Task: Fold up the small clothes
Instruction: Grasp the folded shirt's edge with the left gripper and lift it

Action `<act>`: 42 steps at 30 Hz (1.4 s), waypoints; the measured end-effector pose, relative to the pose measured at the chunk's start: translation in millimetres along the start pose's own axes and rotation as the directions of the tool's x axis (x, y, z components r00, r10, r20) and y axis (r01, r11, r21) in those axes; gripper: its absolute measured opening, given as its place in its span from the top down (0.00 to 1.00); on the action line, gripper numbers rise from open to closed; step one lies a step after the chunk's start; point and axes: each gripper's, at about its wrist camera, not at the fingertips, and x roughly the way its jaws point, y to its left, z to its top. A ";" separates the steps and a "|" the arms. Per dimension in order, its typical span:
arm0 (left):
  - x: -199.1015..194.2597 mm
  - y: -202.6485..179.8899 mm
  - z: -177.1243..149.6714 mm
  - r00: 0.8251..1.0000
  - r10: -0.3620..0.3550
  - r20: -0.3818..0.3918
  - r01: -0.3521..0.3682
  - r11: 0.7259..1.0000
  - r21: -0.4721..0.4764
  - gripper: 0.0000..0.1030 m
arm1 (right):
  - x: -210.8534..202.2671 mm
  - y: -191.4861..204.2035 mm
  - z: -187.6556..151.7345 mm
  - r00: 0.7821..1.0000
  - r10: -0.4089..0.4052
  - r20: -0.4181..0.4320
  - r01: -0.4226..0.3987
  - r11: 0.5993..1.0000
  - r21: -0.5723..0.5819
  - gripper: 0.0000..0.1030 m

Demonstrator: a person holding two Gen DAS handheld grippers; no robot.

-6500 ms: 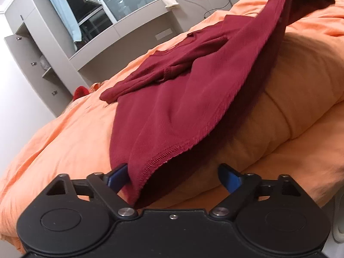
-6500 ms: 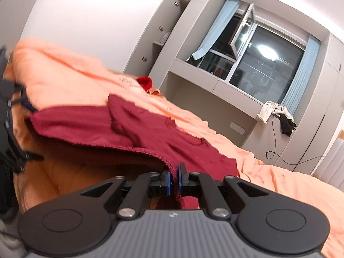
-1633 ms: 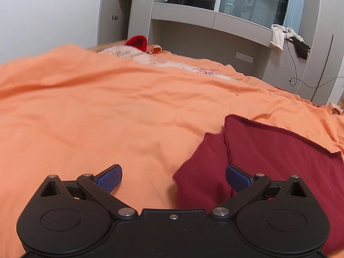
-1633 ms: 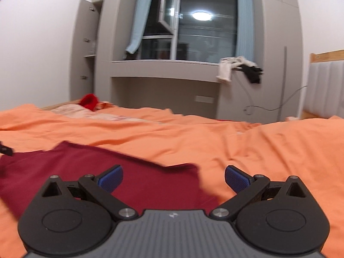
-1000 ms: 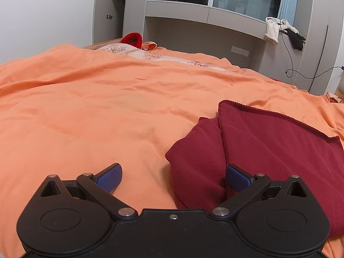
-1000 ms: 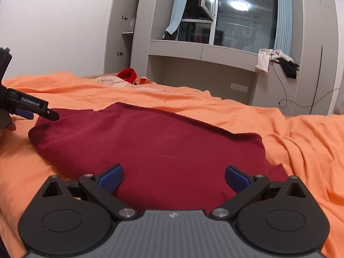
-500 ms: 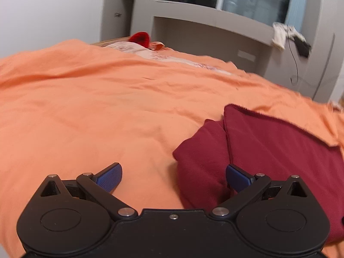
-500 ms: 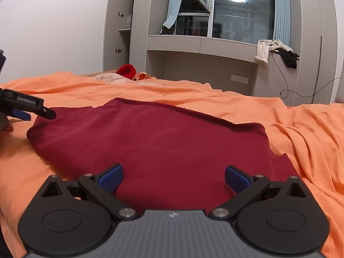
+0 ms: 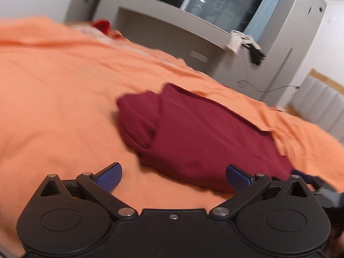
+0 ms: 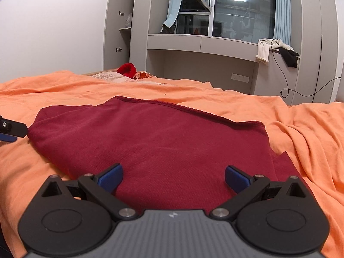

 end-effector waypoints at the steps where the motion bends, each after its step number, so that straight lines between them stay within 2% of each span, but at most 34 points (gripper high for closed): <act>1: 3.4 2.6 -0.2 1.000 -0.027 -0.010 0.026 0.999 -0.029 0.01 | 0.2 -0.3 0.2 1.000 0.000 0.000 0.000 1.000 0.000 0.00; 5: 19.3 5.0 3.3 0.999 -0.045 -0.025 0.043 0.996 -0.082 0.01 | 0.5 -0.9 0.8 1.000 0.000 0.000 0.000 1.000 0.000 0.00; 11: 40.2 -10.6 2.7 0.998 -0.059 -0.034 0.057 0.997 -0.055 0.01 | -0.4 -1.8 0.1 1.000 0.003 -0.002 -0.003 1.000 0.006 0.00; 15: 51.7 -10.4 6.6 0.998 -0.058 -0.017 0.056 0.992 -0.112 0.01 | -0.5 -2.7 -0.1 1.000 0.007 -0.004 -0.007 1.000 0.014 0.00; 19: 57.6 -9.1 5.1 1.000 -0.012 0.024 0.016 0.988 -0.151 0.05 | -1.3 -3.9 -0.4 1.000 0.008 -0.006 -0.008 1.000 0.021 0.00; 21: 60.0 -13.0 2.0 0.999 0.036 0.039 -0.031 0.991 -0.132 0.11 | -1.2 -3.6 -1.5 1.000 0.007 -0.006 -0.007 1.000 0.022 0.00; 25: 67.1 -20.1 2.0 0.991 0.118 0.067 -0.110 0.987 -0.116 0.16 | -0.7 -3.0 -2.5 1.000 0.005 -0.007 -0.005 1.000 0.027 0.00; 29: 77.5 -22.5 10.7 0.987 0.145 0.069 -0.139 0.986 -0.092 0.17 | -1.9 -3.0 -3.3 1.000 0.003 -0.007 -0.003 0.999 0.032 0.00; 35: 76.0 -10.4 14.4 0.983 0.168 0.076 -0.157 0.979 -0.132 0.36 | -6.0 -4.4 -2.9 0.999 -0.029 0.016 0.028 0.999 0.023 0.00; 37: 76.0 -10.9 13.3 0.980 0.178 0.084 -0.167 0.978 -0.126 0.45 | -5.8 -6.7 -3.9 0.999 -0.041 0.017 0.041 0.999 0.028 0.00; 39: 76.6 -11.5 13.2 0.979 0.185 0.088 -0.174 0.978 -0.120 0.59 | -4.1 -9.1 -5.4 0.999 -0.033 0.004 0.032 0.999 0.039 0.00; 42: 76.4 -11.8 16.4 0.979 0.181 0.093 -0.170 0.978 -0.121 0.69 | -4.1 -10.4 -7.2 1.000 -0.027 0.001 0.027 0.999 0.045 0.00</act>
